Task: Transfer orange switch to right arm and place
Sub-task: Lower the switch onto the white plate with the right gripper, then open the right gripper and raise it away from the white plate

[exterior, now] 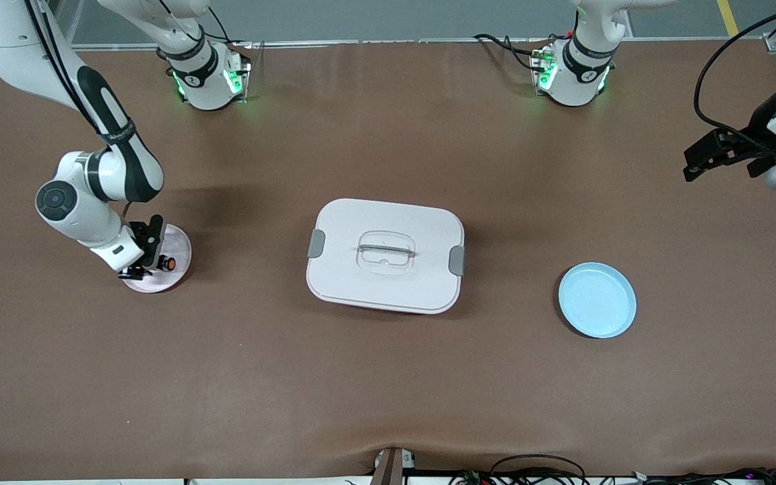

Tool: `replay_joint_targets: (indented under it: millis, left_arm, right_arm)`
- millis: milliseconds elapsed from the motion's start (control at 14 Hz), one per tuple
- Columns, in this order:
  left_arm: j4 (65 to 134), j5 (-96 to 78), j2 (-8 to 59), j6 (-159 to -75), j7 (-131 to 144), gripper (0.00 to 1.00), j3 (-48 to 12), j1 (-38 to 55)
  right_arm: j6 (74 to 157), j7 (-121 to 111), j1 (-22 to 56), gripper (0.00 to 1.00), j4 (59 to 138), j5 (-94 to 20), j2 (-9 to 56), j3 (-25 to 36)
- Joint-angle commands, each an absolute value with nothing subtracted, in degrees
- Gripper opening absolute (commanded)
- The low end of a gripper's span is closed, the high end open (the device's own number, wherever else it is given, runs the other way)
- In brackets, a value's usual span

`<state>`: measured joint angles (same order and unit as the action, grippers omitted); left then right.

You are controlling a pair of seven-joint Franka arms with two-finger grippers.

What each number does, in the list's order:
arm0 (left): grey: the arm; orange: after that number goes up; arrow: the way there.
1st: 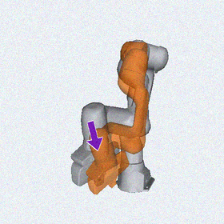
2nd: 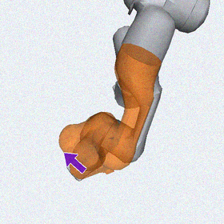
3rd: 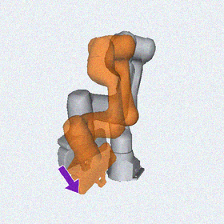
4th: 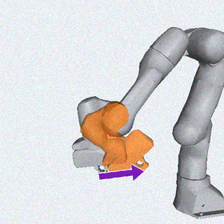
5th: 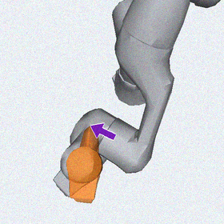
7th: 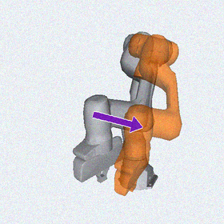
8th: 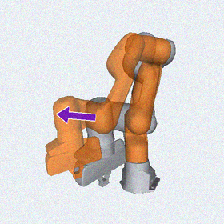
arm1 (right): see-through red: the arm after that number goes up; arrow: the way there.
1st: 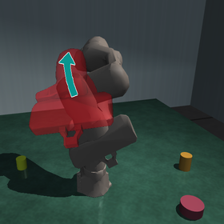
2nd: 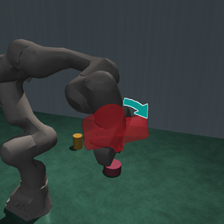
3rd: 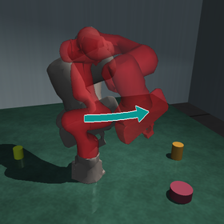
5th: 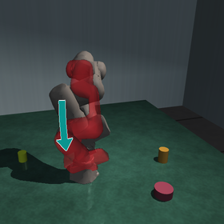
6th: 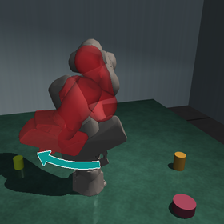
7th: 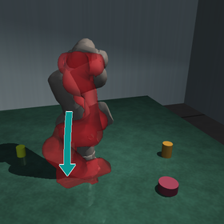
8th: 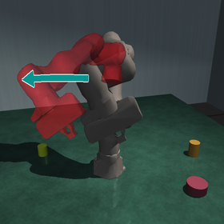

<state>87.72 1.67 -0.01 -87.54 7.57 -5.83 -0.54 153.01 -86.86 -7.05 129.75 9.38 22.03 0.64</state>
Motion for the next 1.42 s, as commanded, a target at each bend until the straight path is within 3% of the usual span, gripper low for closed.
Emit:
replay_joint_targets:
  millis: [0,285,855,1353]
  left_arm:
    - [89.9,1.1,-2.0,-87.6,6.5,1.0,-5.7,-0.4]
    - [89.9,1.2,-2.0,-87.6,6.5,1.0,-6.1,-0.1]
    - [90.7,1.2,-3.1,-87.6,6.5,1.0,-6.5,-0.4]
    - [92.5,1.4,-4.0,-87.8,6.5,1.0,-6.5,-0.4]
  right_arm:
    - [152.9,-85.8,-7.6,1.0,129.5,10.1,22.0,0.4]
    - [148.0,-80.8,-7.6,1.0,129.0,9.6,20.3,0.2]
    - [126.3,-62.4,-5.4,1.0,125.3,4.2,9.2,0.1]
    - [114.6,-48.7,-5.7,1.0,122.0,2.2,0.9,0.4]
